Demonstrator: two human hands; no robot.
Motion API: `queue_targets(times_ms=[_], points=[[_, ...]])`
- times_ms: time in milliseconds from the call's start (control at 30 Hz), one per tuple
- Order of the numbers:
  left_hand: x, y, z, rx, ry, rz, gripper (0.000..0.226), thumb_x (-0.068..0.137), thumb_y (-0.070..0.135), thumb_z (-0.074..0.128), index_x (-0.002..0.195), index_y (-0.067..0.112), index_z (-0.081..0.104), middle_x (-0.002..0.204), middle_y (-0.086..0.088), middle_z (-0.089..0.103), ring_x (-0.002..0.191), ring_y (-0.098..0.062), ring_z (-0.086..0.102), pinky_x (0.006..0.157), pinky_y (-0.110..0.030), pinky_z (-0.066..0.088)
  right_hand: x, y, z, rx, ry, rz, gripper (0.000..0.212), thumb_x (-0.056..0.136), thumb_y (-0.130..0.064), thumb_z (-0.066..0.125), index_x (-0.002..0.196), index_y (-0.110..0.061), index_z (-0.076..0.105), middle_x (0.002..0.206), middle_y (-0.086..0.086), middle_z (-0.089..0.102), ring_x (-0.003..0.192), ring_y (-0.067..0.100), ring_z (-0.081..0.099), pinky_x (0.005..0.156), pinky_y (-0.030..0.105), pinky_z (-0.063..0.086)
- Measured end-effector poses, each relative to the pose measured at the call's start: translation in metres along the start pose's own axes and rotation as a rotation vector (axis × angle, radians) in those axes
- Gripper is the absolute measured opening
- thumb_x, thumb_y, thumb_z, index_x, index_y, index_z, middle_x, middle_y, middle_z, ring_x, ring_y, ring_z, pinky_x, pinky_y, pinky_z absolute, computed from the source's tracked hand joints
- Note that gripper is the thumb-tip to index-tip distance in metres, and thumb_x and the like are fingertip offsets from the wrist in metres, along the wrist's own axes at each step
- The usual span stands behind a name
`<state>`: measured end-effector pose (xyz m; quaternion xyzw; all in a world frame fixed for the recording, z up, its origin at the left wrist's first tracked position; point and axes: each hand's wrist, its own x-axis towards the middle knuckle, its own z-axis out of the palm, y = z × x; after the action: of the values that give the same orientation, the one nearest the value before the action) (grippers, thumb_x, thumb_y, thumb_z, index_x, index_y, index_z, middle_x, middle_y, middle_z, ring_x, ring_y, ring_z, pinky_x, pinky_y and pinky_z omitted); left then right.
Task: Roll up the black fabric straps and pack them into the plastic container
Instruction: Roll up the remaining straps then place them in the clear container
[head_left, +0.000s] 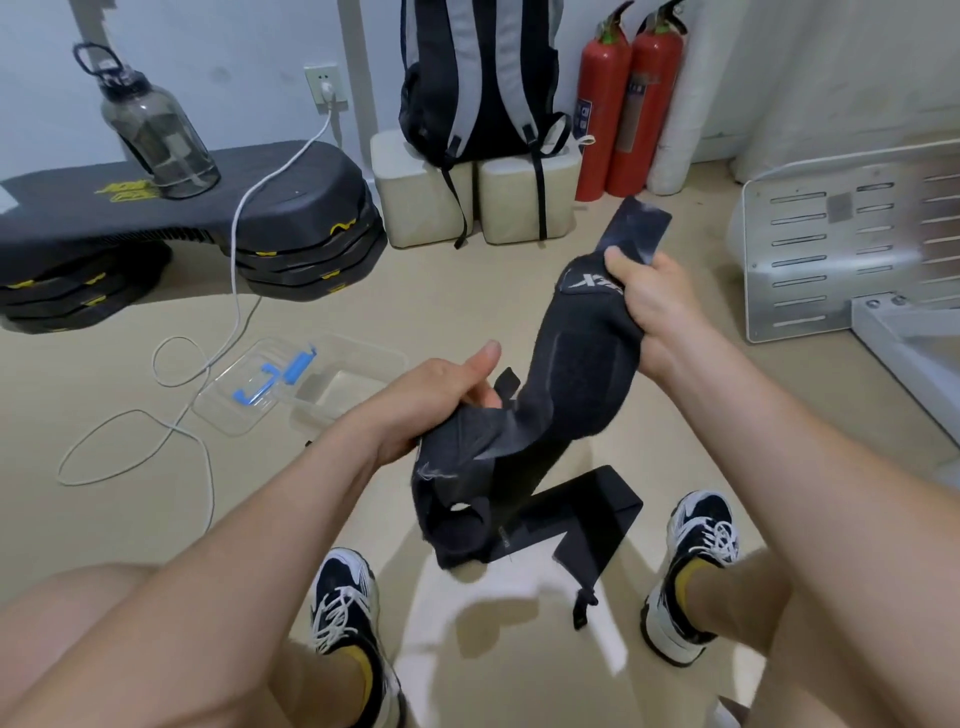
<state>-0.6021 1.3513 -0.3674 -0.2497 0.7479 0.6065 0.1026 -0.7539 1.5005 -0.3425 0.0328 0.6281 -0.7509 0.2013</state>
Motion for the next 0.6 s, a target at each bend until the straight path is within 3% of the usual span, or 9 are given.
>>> queue_targets(times_ms=[67, 133, 200, 267, 300, 367, 400, 467, 600], points=[[-0.006, 0.004, 0.0, -0.118, -0.146, 0.049, 0.044, 0.079, 0.051, 0.07, 0.054, 0.016, 0.068, 0.053, 0.002, 0.061, 0.048, -0.009, 0.055, 0.052, -0.018, 0.044, 0.0, 0.0, 0.001, 0.03, -0.038, 0.097, 0.021, 0.098, -0.024, 0.062, 0.112, -0.01, 0.067, 0.098, 0.009, 0.074, 0.075, 0.02, 0.072, 0.061, 0.03, 0.059], [-0.008, 0.007, -0.002, -0.203, -0.191, 0.1, 0.028, 0.075, 0.026, 0.078, 0.053, 0.014, 0.067, 0.05, 0.0, 0.058, 0.044, -0.008, 0.051, 0.047, -0.017, 0.042, 0.0, 0.0, -0.001, 0.127, -0.153, 0.23, 0.04, 0.098, -0.039, 0.058, 0.121, -0.007, 0.066, 0.113, 0.014, 0.073, 0.094, 0.026, 0.073, 0.08, 0.037, 0.059], [-0.009, 0.011, -0.001, -0.358, -0.095, 0.128, 0.027, 0.081, 0.023, 0.071, 0.059, 0.008, 0.064, 0.051, -0.003, 0.058, 0.044, -0.01, 0.053, 0.046, -0.017, 0.044, -0.001, 0.001, -0.006, 0.208, -0.341, 0.332, 0.068, 0.096, -0.059, 0.048, 0.131, -0.002, 0.059, 0.124, 0.02, 0.067, 0.113, 0.034, 0.066, 0.101, 0.045, 0.05], [-0.005, 0.015, -0.001, -0.513, 0.027, 0.144, 0.033, 0.092, 0.025, 0.06, 0.064, 0.007, 0.059, 0.049, -0.002, 0.055, 0.042, -0.01, 0.051, 0.046, -0.019, 0.044, -0.006, 0.007, -0.009, 0.183, -0.536, 0.381, 0.084, 0.088, -0.069, 0.047, 0.133, 0.002, 0.055, 0.13, 0.023, 0.063, 0.121, 0.037, 0.061, 0.107, 0.049, 0.044], [-0.004, 0.018, -0.001, -0.563, 0.068, 0.145, 0.034, 0.094, 0.028, 0.058, 0.067, 0.008, 0.056, 0.05, -0.001, 0.051, 0.042, -0.011, 0.049, 0.049, -0.022, 0.044, -0.01, 0.011, -0.01, 0.126, -0.613, 0.388, 0.077, 0.086, -0.064, 0.053, 0.13, -0.001, 0.059, 0.128, 0.021, 0.064, 0.119, 0.036, 0.063, 0.104, 0.048, 0.047], [0.0, 0.021, -0.003, -0.619, 0.11, 0.15, 0.034, 0.097, 0.032, 0.056, 0.07, 0.011, 0.053, 0.05, 0.002, 0.047, 0.043, -0.01, 0.045, 0.053, -0.025, 0.044, -0.016, 0.015, -0.011, -0.021, -0.724, 0.349, 0.042, 0.085, -0.034, 0.067, 0.118, -0.008, 0.068, 0.119, 0.016, 0.07, 0.11, 0.03, 0.067, 0.091, 0.043, 0.056], [0.001, 0.021, -0.003, -0.623, 0.119, 0.148, 0.035, 0.099, 0.033, 0.054, 0.071, 0.012, 0.054, 0.05, 0.003, 0.047, 0.042, -0.009, 0.045, 0.054, -0.024, 0.046, -0.018, 0.017, -0.011, -0.128, -0.765, 0.301, 0.035, 0.085, -0.019, 0.071, 0.119, -0.012, 0.067, 0.117, 0.013, 0.07, 0.109, 0.029, 0.068, 0.087, 0.041, 0.058], [-0.001, 0.022, -0.001, -0.595, 0.116, 0.119, 0.036, 0.101, 0.034, 0.05, 0.072, 0.013, 0.056, 0.049, 0.005, 0.05, 0.042, -0.007, 0.048, 0.053, -0.021, 0.048, -0.015, 0.018, -0.011, -0.32, -0.737, 0.186, 0.047, 0.083, 0.001, 0.07, 0.125, -0.016, 0.06, 0.117, 0.009, 0.07, 0.111, 0.029, 0.067, 0.087, 0.043, 0.056], [-0.008, 0.031, -0.001, -0.688, 0.073, 0.099, 0.031, 0.101, 0.031, 0.05, 0.075, 0.013, 0.053, 0.045, 0.007, 0.043, 0.034, -0.005, 0.039, 0.041, -0.017, 0.042, -0.017, 0.011, -0.009, -0.707, -0.469, -0.151, 0.055, 0.083, 0.008, 0.067, 0.127, -0.022, 0.054, 0.116, -0.002, 0.067, 0.112, 0.019, 0.06, 0.096, 0.038, 0.046]])
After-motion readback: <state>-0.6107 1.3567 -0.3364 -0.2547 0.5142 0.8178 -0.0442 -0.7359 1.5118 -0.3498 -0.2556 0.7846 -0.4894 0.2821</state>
